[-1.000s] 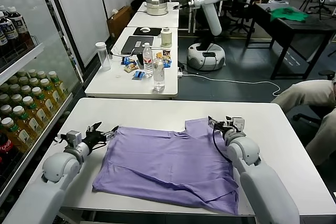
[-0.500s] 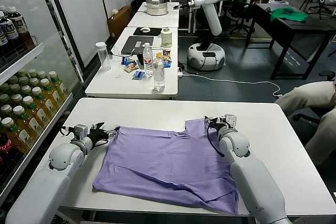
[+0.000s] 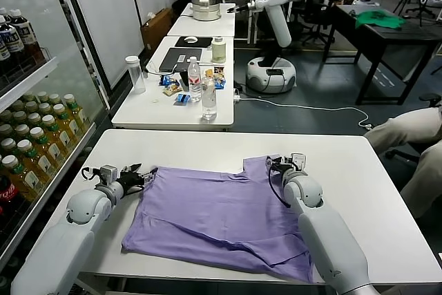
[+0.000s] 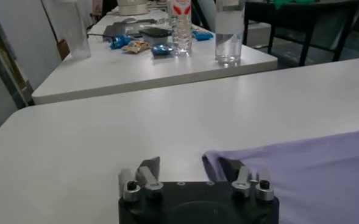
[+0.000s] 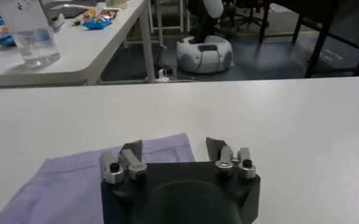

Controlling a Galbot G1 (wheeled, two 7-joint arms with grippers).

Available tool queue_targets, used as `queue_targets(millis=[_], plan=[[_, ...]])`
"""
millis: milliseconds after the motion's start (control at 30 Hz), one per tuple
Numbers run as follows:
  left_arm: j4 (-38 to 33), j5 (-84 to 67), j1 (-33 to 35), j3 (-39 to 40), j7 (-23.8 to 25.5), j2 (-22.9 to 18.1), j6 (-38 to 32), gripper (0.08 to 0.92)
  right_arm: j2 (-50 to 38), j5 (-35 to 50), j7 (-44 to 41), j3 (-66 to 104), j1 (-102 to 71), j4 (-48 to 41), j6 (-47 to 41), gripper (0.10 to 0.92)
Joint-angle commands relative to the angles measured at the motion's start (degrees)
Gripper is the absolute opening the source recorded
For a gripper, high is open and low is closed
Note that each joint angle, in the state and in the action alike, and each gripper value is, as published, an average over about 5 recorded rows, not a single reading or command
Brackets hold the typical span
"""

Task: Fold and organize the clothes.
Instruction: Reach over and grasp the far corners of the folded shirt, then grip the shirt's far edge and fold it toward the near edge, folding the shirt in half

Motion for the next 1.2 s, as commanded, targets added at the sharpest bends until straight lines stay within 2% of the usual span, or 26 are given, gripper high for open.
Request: queue_targets(millis=[33,300,433,500,600,733,900,1200], plan=[[0.49,0.51,0.23,0.2,0.32,-0.1,0.41,0.567,0.24,0.25,0.0,-0.13,0.1,-0.71,0.03,0.509],[-0.34,0.39,0.75,-0.12,0.62,-0.4,-0.39,0.333,0.25,0.01,-1.06,-0.18,0.33,-0.14,2.96,0.275],[-0.66,-0.73,0.32,-0.33,0.14,-0.39,-1.68,0.22,-0.15,-0.12,-1.62,-0.32,0.09,3.04,5.62,0.164],[-1.42,-2.6,0.19,-0.57,-0.93,-0.18,-2.46,0.16,-0.76,0.2,-1.45,-0.51,-0.01,5.5,5.88,0.128],[-4.38,-6.73,1.71,-1.34,-3.58,0.8,-3.09,0.1,-3.08,1.94,-0.01,-1.22,-1.25,11.09,4.61,0.115],[-10.76,-10.25,8.7,-3.9,-5.58,3.04,-3.8,0.086,-8.35,5.05,2.3,-0.77,-6.91,22.25,1.63,0.115],[-16.69,-10.71,17.09,-7.16,-5.52,5.32,-5.59,0.086,-12.78,7.26,3.4,3.1,-18.94,33.7,-0.11,0.115],[-21.28,-10.46,23.67,-11.02,-5.47,5.84,-7.03,0.086,-14.17,6.84,2.94,7.9,-30.92,42.96,-0.27,0.115]])
